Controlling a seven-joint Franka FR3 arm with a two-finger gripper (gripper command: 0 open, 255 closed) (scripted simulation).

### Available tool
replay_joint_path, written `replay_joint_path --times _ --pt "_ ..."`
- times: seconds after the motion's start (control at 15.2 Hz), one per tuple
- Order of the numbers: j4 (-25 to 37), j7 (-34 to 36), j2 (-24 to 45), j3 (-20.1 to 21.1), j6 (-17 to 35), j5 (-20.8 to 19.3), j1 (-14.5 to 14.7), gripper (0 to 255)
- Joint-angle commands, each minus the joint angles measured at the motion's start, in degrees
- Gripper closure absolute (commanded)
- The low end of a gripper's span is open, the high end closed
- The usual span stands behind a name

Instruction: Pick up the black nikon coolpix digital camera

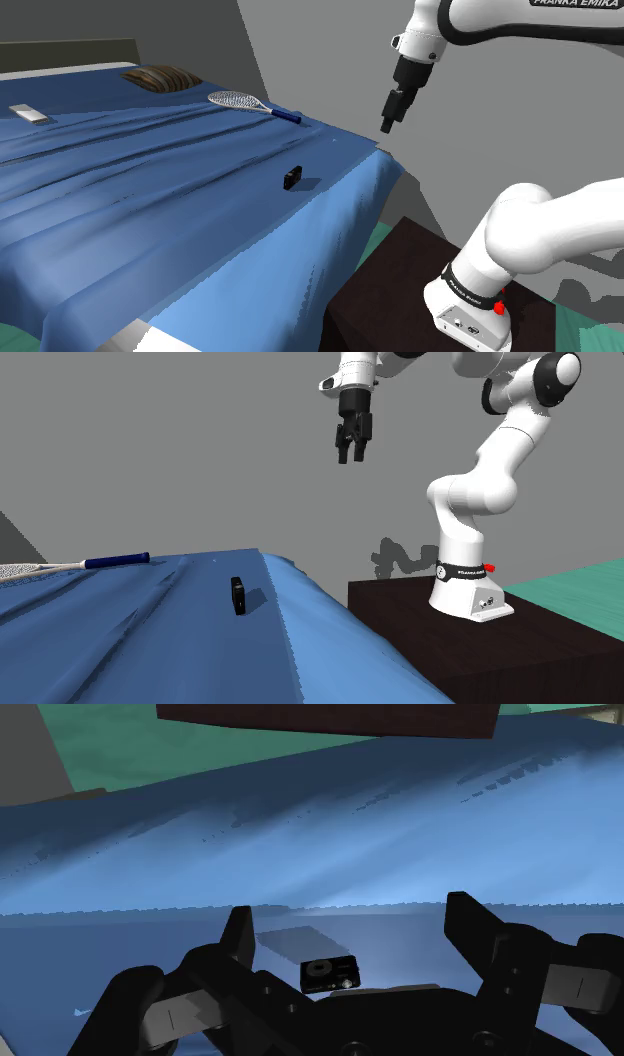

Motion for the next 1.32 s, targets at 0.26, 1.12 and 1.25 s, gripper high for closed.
replay_joint_path --times 0.26,1.12,1.25 --pt "-1.64 12.32 5.19 4.73 6.54 2.72 -1.79 0" --pt "4.94 51.93 31.69 16.36 25.56 3.13 -8.62 0" --pt "7.24 58.1 36.39 17.15 27.67 1.78 -9.46 0"
